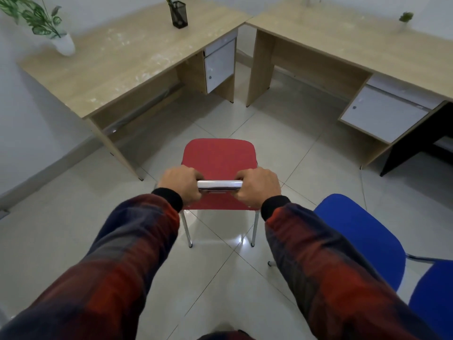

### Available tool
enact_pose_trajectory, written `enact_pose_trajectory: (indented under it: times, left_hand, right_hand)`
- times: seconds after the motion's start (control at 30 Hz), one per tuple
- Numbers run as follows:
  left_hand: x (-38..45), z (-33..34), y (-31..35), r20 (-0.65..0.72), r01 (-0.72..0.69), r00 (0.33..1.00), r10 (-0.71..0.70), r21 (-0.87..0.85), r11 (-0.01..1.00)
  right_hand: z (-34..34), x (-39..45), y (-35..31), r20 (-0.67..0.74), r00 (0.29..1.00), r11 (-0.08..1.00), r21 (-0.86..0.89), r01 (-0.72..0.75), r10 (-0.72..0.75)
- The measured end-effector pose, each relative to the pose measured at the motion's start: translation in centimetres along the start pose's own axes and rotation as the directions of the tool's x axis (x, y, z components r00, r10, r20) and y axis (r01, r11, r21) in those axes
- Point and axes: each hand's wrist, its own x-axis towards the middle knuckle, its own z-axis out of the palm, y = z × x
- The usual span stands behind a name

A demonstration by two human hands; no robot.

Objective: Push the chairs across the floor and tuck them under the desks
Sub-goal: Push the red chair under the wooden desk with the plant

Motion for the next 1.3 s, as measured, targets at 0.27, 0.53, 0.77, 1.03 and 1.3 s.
enact_pose_trajectory:
  times: [0.27,0.53,0.77,1.03,1.3]
  left_hand:
    - [3.4,-0.8,-4.2,0.025,0.096,0.995,-0.097,0.025,0.995]
    - [11.2,-1.6,-0.6,-0.048,0.091,0.995,-0.09,0.015,0.996]
    - [14.9,-2.4,-3.4,0.0,0.127,0.992,-0.127,-0.026,0.992]
    - [17.1,-3.5,-3.3,0.108,0.185,0.978,-0.181,-0.033,0.982]
    - [19.0,-2.7,2.8,0.118,0.28,0.956,-0.268,-0.104,0.954]
  right_hand:
    - [0.4,4.5,-2.4,0.007,0.997,0.997,0.0,0.073,-0.073]
    - [-1.7,12.5,4.2,-0.001,0.996,0.996,-0.032,0.084,-0.084]
    - [-2.5,16.4,2.4,0.142,0.987,0.997,0.027,0.073,-0.076]
    - [-3.8,18.9,3.3,0.236,0.966,0.994,0.042,0.098,-0.105]
    - [-5.0,20.3,9.4,0.201,0.969,0.99,0.024,0.141,-0.143]
